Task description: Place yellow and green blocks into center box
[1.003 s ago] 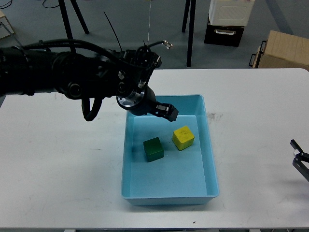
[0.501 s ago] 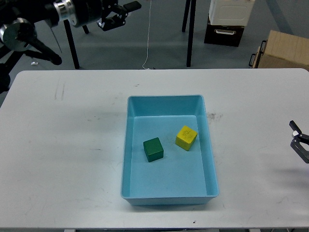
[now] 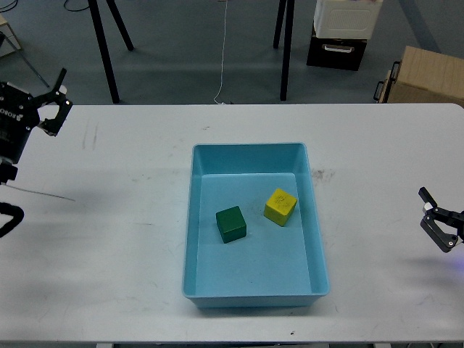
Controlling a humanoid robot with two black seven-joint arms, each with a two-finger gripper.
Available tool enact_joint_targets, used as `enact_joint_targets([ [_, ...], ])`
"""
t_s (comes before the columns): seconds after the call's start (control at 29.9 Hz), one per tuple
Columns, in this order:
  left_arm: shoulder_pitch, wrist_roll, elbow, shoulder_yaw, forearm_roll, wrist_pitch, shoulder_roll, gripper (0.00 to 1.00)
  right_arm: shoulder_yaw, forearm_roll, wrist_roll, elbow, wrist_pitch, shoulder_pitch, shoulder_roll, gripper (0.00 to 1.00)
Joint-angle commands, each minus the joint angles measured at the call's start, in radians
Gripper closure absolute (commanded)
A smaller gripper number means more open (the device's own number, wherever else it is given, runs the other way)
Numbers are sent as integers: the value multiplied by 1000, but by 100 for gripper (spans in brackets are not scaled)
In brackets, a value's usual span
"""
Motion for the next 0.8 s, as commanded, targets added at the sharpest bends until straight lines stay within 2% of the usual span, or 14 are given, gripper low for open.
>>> enact_joint_targets([
  [0.0,197,-5,-128,-30,-31,0,-116,3,14,-1,7,25,0,-52,57,0],
  [0.13,332,-16,-173,-20,-118,0,-116,3,11,1,44,28,0,-88,121,0],
  [0.37,459,-17,-225,45,-158,0,-116,3,-8,-5,44,86,0,-131,155,0],
  [0.77,476,-19,-225,117,-218,0,-116,2,24,-7,44,78,0,-130,144,0],
])
